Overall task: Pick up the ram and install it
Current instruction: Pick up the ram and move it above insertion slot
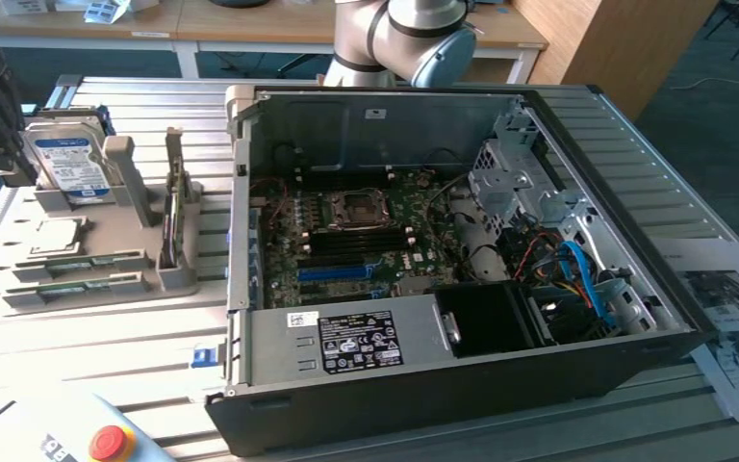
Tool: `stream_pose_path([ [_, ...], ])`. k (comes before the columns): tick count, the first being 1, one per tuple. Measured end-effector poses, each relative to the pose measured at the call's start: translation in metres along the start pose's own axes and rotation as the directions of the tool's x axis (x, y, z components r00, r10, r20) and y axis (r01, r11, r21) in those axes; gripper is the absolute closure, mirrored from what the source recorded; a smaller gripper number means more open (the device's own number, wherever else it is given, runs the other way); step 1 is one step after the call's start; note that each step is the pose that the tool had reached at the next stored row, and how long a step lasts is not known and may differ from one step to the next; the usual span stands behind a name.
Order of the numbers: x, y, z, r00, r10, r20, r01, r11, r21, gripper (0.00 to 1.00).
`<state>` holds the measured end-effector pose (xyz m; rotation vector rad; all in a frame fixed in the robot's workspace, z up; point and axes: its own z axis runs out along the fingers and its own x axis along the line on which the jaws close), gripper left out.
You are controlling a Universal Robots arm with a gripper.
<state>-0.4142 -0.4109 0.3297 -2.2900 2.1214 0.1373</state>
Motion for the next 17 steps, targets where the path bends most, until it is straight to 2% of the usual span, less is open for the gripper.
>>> stream_pose_path([
  [5,0.0000,0.0000,0.0000,1.0000,0.000,0.0000,0.000,1.0000,0.0000,0.89],
  [7,0.0000,0.0000,0.0000,1.0000,0.000,0.0000,0.000,1.0000,0.0000,0.76],
  [17,0.0000,0.0000,0.0000,1.0000,0.000,0.0000,0.000,1.0000,0.0000,0.75],
])
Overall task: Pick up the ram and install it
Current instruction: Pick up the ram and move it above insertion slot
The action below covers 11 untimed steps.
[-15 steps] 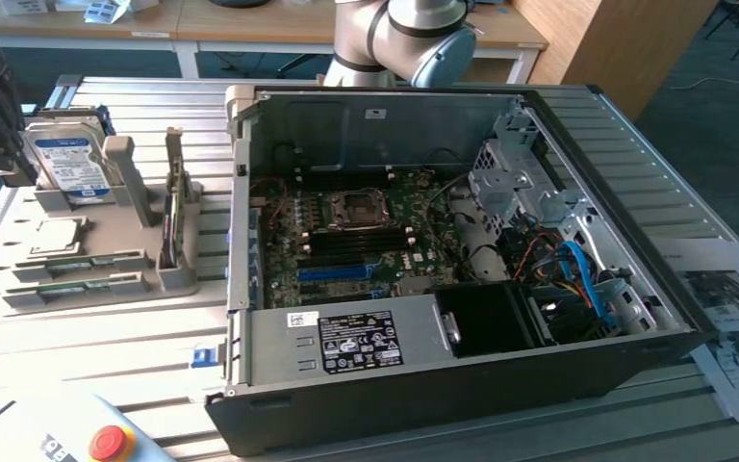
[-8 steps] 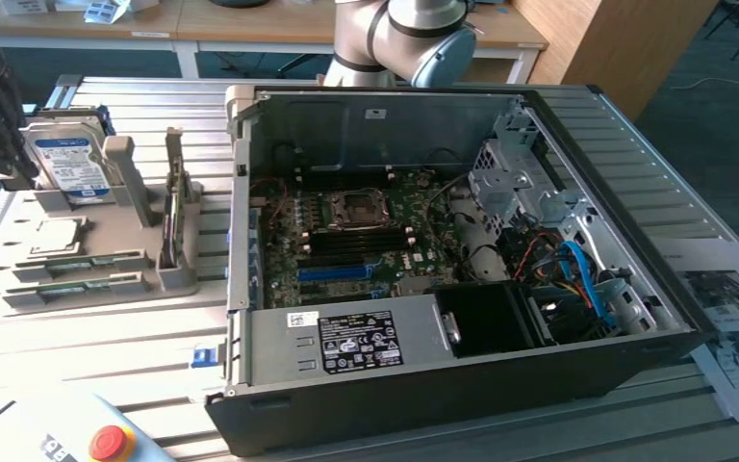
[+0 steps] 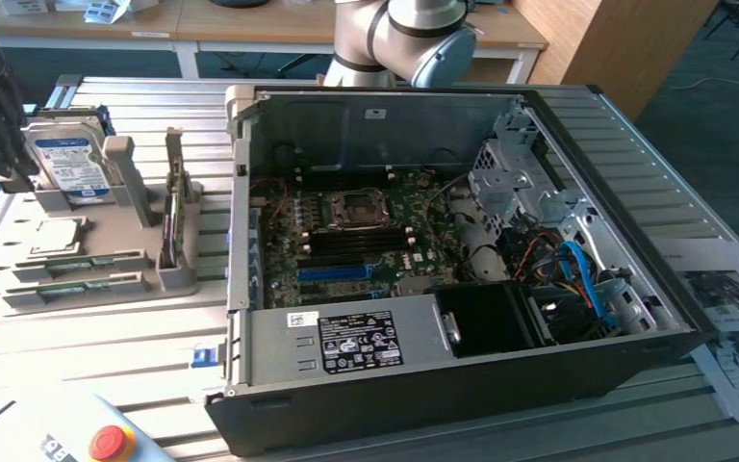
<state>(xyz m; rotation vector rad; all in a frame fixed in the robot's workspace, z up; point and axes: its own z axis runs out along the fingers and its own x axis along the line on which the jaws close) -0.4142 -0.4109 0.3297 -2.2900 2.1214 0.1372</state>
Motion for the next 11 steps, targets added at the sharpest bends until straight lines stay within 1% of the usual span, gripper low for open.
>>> stream_pose_path([
  [1,0.0000,0.0000,0.0000,1.0000,0.000,0.0000,0.000,1.0000,0.0000,0.69],
  [11,0.0000,0.0000,0.0000,1.0000,0.000,0.0000,0.000,1.0000,0.0000,0.69],
])
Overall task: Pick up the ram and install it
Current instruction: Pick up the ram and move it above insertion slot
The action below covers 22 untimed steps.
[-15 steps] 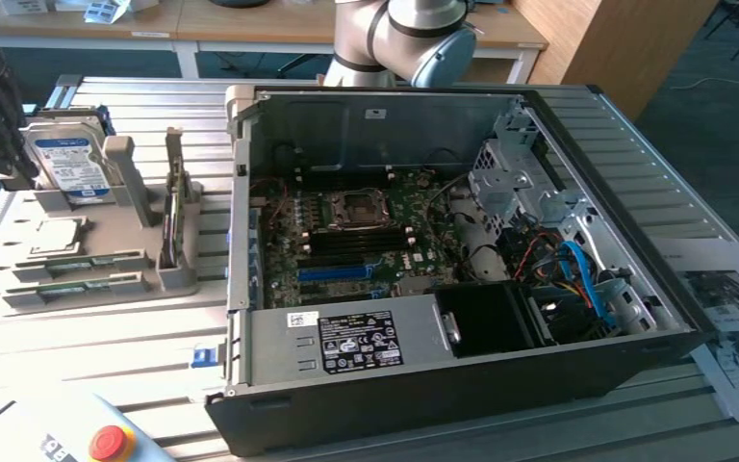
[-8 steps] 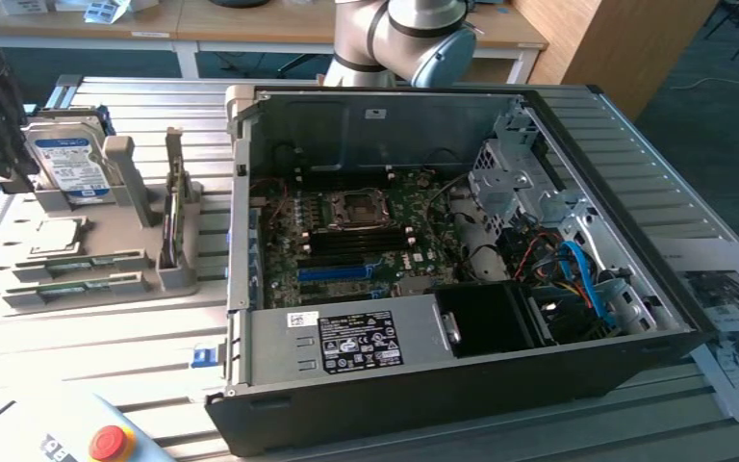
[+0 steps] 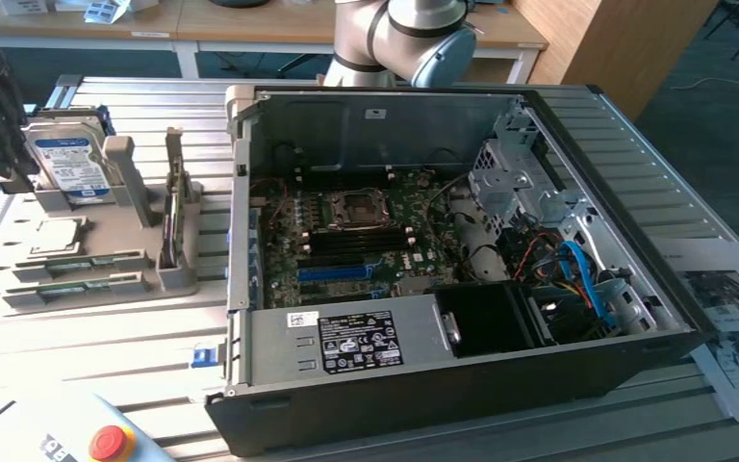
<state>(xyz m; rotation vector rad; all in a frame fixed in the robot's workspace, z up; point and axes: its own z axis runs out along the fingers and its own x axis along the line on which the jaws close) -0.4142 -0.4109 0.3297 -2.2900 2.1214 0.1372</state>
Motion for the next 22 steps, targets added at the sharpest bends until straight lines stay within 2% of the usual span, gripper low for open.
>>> stream_pose_path([
  [5,0.0000,-0.0002,0.0001,1.0000,0.000,0.0001,0.000,1.0000,0.0001,0.69],
  [12,0.0028,-0.0070,-0.0005,1.0000,0.000,0.0001,0.000,1.0000,-0.0004,0.69],
  [17,0.0028,-0.0072,-0.0003,1.0000,0.000,0.0000,0.000,1.0000,-0.0005,0.69],
  [22,0.0033,-0.0076,0.0066,1.0000,0.000,0.0001,0.000,1.0000,-0.0004,0.69],
])
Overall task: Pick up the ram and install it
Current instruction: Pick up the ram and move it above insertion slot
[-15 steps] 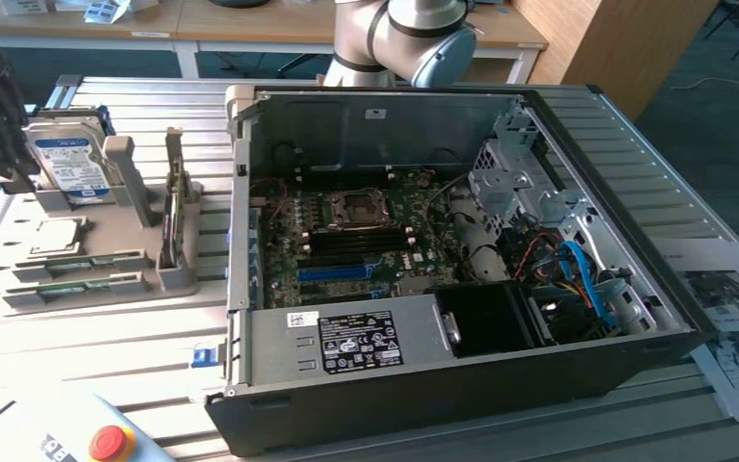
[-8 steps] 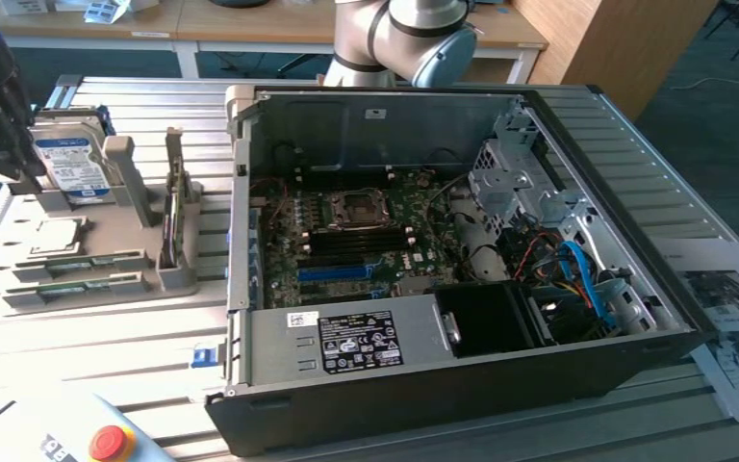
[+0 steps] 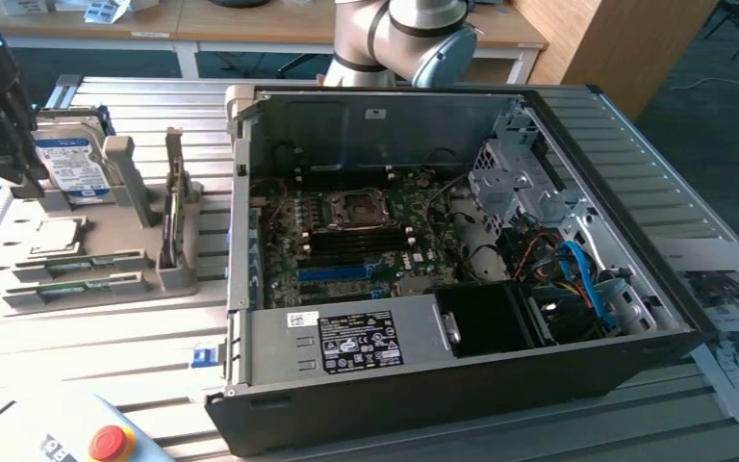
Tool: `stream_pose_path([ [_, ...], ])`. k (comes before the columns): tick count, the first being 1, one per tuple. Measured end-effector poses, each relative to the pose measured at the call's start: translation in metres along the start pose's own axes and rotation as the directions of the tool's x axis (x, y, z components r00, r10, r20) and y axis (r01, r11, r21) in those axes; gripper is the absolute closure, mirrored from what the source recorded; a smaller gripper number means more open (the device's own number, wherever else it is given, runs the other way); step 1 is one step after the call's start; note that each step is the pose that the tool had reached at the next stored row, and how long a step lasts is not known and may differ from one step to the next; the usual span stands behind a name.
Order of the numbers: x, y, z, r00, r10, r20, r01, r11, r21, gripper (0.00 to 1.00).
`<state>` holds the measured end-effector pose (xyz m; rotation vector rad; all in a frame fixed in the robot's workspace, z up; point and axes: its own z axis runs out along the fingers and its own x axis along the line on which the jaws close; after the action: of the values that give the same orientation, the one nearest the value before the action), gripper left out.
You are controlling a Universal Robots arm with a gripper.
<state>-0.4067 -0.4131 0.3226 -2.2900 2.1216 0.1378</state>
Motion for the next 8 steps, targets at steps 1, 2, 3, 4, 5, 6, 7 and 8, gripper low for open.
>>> stream_pose_path([
  [1,0.000,-0.0001,0.0017,1.0000,0.000,-0.0001,0.000,1.0000,-0.0001,0.69],
  [2,0.000,-0.0001,0.0035,1.0000,0.000,-0.0001,0.000,1.0000,-0.0001,0.69],
  [3,0.000,-0.0002,0.0053,1.0000,0.000,-0.0001,0.000,1.0000,-0.0001,0.69],
  [4,0.001,-0.0003,0.0071,1.0000,0.000,0.0000,0.000,1.0000,-0.0001,0.69],
  [5,0.001,-0.0004,0.0089,1.0000,0.000,-0.0001,0.000,1.0000,-0.0001,0.69],
  [6,0.001,-0.0005,0.0109,1.0000,0.000,-0.0001,0.000,1.0000,-0.0001,0.69],
  [7,0.001,-0.0006,0.0126,1.0000,0.000,-0.0001,0.000,1.0000,-0.0001,0.69],
  [8,0.001,-0.0007,0.0144,1.0000,0.000,-0.0001,0.000,1.0000,-0.0001,0.69],
])
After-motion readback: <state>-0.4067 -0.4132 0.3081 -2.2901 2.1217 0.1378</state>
